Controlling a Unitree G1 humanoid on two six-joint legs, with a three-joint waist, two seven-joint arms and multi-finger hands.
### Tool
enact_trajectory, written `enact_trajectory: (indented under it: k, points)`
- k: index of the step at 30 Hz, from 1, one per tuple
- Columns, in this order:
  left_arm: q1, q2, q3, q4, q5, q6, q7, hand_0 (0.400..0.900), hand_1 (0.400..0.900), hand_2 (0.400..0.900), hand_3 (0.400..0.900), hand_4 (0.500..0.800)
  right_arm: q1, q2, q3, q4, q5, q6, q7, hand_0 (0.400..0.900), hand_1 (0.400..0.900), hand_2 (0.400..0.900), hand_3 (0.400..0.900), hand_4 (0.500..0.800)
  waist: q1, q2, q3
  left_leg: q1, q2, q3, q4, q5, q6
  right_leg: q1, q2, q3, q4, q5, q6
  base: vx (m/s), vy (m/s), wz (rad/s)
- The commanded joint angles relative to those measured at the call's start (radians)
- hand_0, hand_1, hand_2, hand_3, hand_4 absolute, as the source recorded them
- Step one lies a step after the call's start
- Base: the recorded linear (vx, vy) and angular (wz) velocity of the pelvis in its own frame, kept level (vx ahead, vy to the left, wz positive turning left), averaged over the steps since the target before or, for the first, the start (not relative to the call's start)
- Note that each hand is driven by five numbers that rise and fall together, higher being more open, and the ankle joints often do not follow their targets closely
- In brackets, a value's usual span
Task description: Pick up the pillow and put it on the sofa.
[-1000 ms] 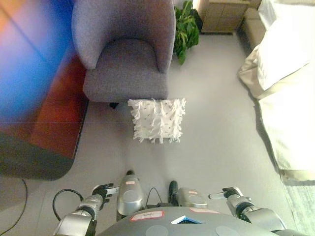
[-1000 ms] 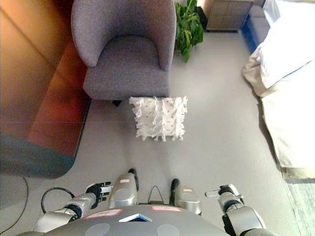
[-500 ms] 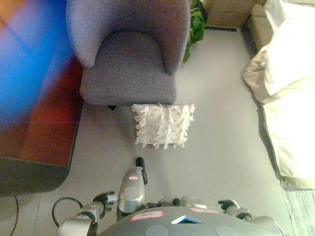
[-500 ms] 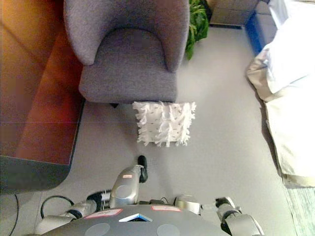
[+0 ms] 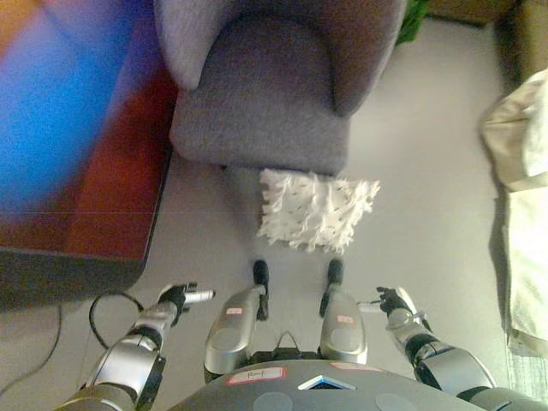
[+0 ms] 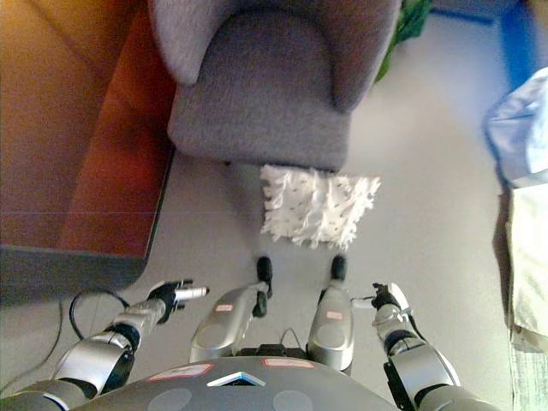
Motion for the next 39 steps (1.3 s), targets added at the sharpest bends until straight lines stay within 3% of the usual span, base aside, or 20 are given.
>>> enact_trajectory:
  k: [1, 3, 6, 11, 19, 25, 30, 39]
  points:
    - [0.073, 0.023, -0.002, -0.013, -0.005, 0.0, 0.018, 0.9, 0.9, 0.9, 0.9, 0.8, -0.099, -0.102, 0.03, -0.101, -0.05, 0.014, -0.058, 0.9, 0.9, 0.9, 0.9, 0.8, 0.038, 0.007, 0.039, 0.025, 0.241, -0.132, 0.1, -0.073, -0.179, 0.012, -0.006, -0.062, 0.034, 0.143, 0.003, 0.16, -0.264, 0.19]
    - [0.058, 0.022, -0.013, -0.001, -0.01, -0.01, 0.006, 0.9, 0.9, 0.9, 0.9, 0.8, -0.159, -0.13, 0.048, -0.098, -0.047, 0.002, -0.042, 0.9, 0.9, 0.9, 0.9, 0.8, 0.045, 0.009, 0.053, 0.026, 0.27, -0.133, 0.068, -0.042, -0.201, 0.017, 0.0, -0.085, 0.026, 0.133, 0.005, 0.11, -0.165, 0.24]
    - [0.024, 0.012, -0.038, 0.003, -0.016, 0.003, -0.017, 0.9, 0.9, 0.9, 0.9, 0.8, -0.252, -0.182, 0.071, -0.103, -0.043, -0.006, -0.028, 0.9, 0.9, 0.9, 0.9, 0.8, 0.055, 0.025, 0.064, 0.025, 0.282, -0.137, 0.006, -0.009, -0.219, 0.003, -0.007, -0.118, 0.023, 0.126, 0.012, 0.05, -0.045, 0.2]
    - [0.03, 0.023, -0.059, -0.007, -0.04, 0.008, -0.036, 0.9, 0.9, 0.9, 0.9, 0.8, -0.362, -0.25, 0.084, -0.141, -0.036, 0.016, 0.004, 0.9, 0.9, 0.9, 0.9, 0.8, 0.077, 0.043, 0.081, 0.031, 0.275, -0.155, -0.059, 0.014, -0.226, -0.012, -0.022, -0.143, 0.029, 0.122, 0.028, 0.07, -0.024, 0.19]
    - [0.042, 0.052, -0.086, -0.029, -0.077, -0.002, -0.064, 0.9, 0.9, 0.9, 0.9, 0.8, -0.637, -0.411, 0.161, -0.097, -0.014, 0.108, 0.221, 0.9, 0.9, 0.9, 0.9, 0.8, 0.139, 0.088, 0.124, -0.016, 0.244, -0.195, -0.104, 0.04, -0.223, -0.055, -0.033, -0.174, 0.053, 0.102, 0.028, 0.0, -0.01, 0.18]
    - [0.049, 0.039, -0.108, -0.051, -0.136, -0.028, -0.072, 0.9, 0.9, 0.9, 0.9, 0.8, -0.849, -0.475, 0.26, -0.057, -0.061, 0.194, 0.319, 0.9, 0.9, 0.9, 0.9, 0.8, 0.176, 0.134, 0.174, -0.087, 0.222, -0.204, -0.106, 0.06, -0.218, -0.117, -0.047, -0.181, 0.088, 0.087, 0.02, -0.06, 0.05, 0.02]
    - [0.052, 0.037, -0.121, -0.087, -0.202, -0.034, -0.077, 0.9, 0.9, 0.9, 0.9, 0.8, -0.964, -0.517, 0.331, -0.026, -0.149, 0.23, 0.356, 0.9, 0.9, 0.9, 0.9, 0.8, 0.199, 0.181, 0.217, -0.149, 0.205, -0.209, -0.091, 0.077, -0.214, -0.173, -0.065, -0.188, 0.142, 0.064, 0.011, -0.05, 0.047, 0.09]
    - [0.109, 0.047, -0.116, -0.149, -0.268, -0.035, -0.107, 0.9, 0.9, 0.9, 0.9, 0.8, -1.104, -0.572, 0.423, -0.018, -0.251, 0.264, 0.415, 0.9, 0.9, 0.9, 0.9, 0.8, 0.234, 0.244, 0.217, -0.283, 0.193, -0.219, -0.108, 0.121, -0.212, -0.302, -0.052, -0.189, 0.194, 0.035, -0.007, 0.0, 0.008, 0.07]
